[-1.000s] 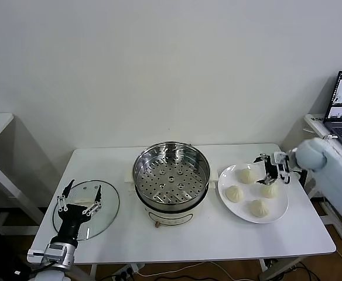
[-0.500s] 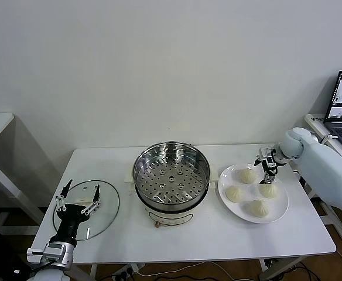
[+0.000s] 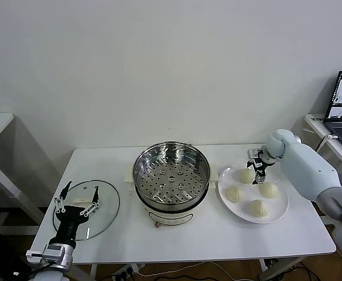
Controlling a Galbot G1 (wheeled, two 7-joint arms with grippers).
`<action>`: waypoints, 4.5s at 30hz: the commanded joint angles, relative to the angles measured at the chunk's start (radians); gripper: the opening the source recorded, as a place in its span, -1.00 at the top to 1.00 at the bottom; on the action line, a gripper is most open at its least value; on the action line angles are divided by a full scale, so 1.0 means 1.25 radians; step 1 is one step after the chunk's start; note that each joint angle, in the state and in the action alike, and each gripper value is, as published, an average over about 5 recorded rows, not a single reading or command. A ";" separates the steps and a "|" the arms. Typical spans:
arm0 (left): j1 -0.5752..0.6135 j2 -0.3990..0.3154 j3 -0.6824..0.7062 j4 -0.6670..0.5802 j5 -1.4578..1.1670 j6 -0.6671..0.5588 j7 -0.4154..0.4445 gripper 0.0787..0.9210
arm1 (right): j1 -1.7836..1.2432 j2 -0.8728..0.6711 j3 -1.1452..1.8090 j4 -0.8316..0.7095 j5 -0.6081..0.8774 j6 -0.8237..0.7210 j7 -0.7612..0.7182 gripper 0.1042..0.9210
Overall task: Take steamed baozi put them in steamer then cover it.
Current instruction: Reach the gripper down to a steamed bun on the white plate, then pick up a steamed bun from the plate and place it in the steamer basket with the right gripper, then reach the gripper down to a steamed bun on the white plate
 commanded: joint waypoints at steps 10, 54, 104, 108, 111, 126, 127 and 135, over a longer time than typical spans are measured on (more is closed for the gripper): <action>0.002 -0.002 -0.010 -0.002 -0.001 -0.002 0.001 -0.77 | 0.001 0.037 0.008 -0.047 -0.055 0.015 0.011 -0.69; 0.027 0.019 -0.032 -0.040 -0.005 0.012 0.001 -0.77 | 0.656 0.041 -0.596 0.527 0.355 0.448 -0.143 -0.34; 0.029 0.041 -0.080 -0.007 -0.024 -0.008 0.020 -0.77 | 0.288 0.311 -0.429 0.109 0.012 0.623 0.036 -0.58; 0.030 0.040 -0.080 -0.005 -0.024 -0.009 0.020 -0.77 | 0.312 0.290 -0.428 0.143 0.061 0.617 0.027 -0.74; 0.032 0.039 -0.079 -0.006 -0.023 -0.008 0.019 -0.77 | 0.368 0.236 -0.434 0.217 0.168 0.588 -0.005 -0.76; 0.049 0.033 -0.041 -0.044 0.004 0.001 0.007 -0.77 | 0.631 -0.262 -0.600 0.512 0.633 0.160 -0.170 -0.76; 0.050 0.032 -0.038 -0.046 0.006 0.001 0.006 -0.77 | 0.617 -0.285 -0.604 0.512 0.633 0.125 -0.168 -0.76; 0.057 0.028 -0.032 -0.055 0.010 -0.003 0.004 -0.77 | 0.379 -0.368 -0.523 0.479 0.582 -0.064 -0.104 -0.76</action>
